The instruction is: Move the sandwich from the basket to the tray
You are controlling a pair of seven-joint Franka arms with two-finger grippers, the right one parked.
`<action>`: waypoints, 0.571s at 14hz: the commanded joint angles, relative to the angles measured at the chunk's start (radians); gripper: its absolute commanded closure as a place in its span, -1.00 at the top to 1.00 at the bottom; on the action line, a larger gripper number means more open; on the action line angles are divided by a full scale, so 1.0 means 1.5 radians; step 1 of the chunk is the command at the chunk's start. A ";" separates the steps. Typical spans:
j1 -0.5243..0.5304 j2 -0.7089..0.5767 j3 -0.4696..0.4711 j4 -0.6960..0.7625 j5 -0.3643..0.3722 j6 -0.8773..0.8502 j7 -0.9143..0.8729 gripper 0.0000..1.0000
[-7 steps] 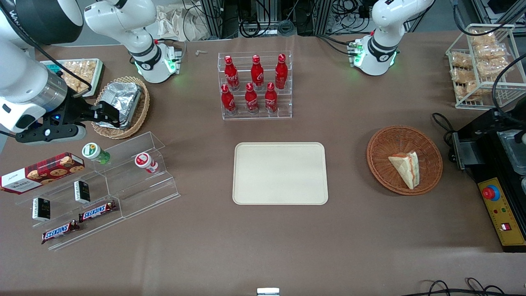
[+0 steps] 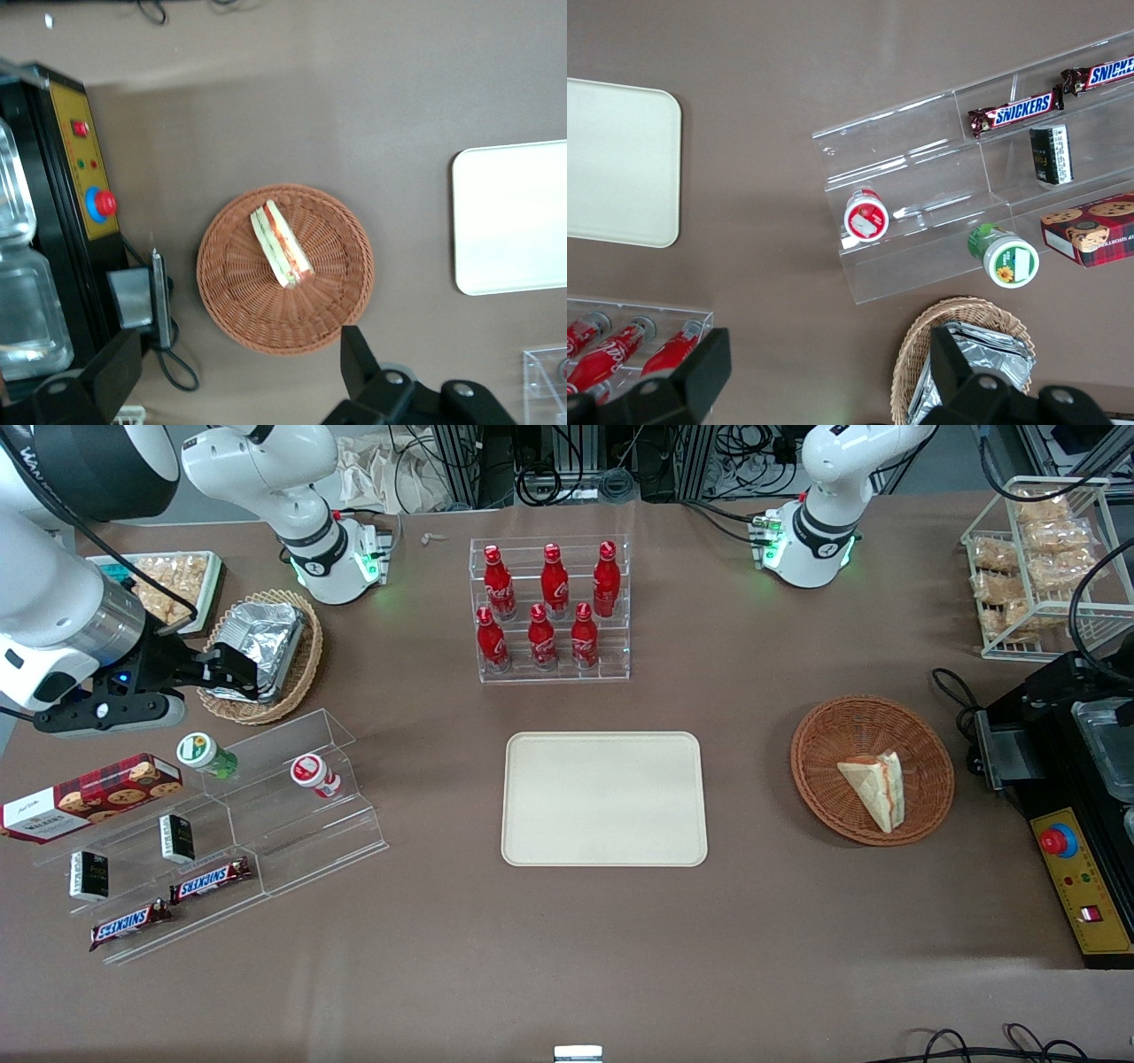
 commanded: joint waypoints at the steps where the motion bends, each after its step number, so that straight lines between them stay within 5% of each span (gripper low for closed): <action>1: -0.005 0.015 -0.023 0.004 -0.008 -0.019 -0.067 1.00; 8: -0.020 0.004 -0.025 -0.161 -0.009 0.123 -0.191 1.00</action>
